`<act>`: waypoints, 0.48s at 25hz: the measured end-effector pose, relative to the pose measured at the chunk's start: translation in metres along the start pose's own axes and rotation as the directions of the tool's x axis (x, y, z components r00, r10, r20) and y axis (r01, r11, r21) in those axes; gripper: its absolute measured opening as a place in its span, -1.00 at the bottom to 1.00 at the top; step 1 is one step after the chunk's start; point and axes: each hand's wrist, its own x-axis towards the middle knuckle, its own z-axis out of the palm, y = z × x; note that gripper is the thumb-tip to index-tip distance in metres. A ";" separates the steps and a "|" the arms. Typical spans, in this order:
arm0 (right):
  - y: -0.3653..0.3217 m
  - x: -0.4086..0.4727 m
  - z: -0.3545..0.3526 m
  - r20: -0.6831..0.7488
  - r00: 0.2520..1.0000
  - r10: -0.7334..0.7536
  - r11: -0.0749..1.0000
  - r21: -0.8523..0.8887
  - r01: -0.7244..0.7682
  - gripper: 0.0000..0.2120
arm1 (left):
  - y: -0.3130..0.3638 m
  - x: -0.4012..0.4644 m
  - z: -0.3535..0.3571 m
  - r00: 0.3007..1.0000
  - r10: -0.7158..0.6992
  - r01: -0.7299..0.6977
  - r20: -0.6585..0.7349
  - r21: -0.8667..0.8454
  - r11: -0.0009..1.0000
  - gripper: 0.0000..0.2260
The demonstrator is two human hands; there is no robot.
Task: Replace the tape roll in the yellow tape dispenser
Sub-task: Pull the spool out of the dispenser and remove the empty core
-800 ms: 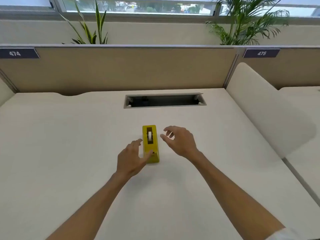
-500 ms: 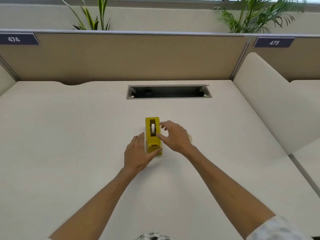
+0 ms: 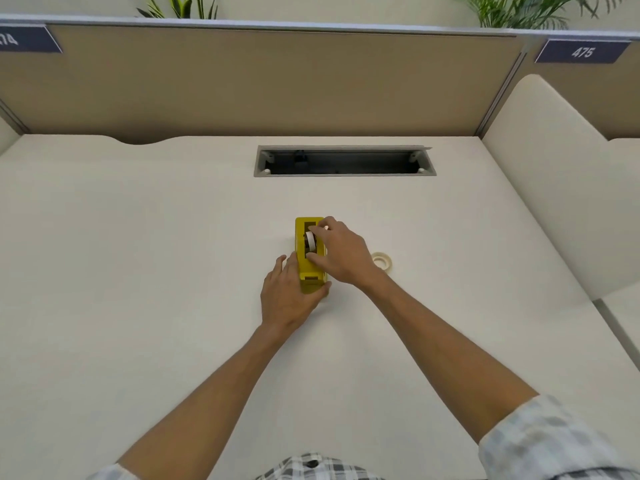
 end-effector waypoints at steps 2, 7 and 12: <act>0.000 0.003 -0.001 0.010 1.000 -0.002 1.000 -0.012 0.002 -0.48 | -0.002 0.000 0.002 1.000 0.006 -0.006 -0.003 0.000 1.000 -0.32; 0.002 0.009 -0.003 0.034 0.999 -0.022 0.999 -0.027 0.023 -0.54 | -0.002 0.001 0.006 1.000 -0.001 0.001 -0.002 0.030 1.000 -0.24; 0.003 0.015 -0.005 0.010 1.000 -0.027 0.999 -0.037 0.027 -0.59 | -0.001 0.000 0.005 1.000 -0.006 0.006 0.001 0.031 1.000 -0.21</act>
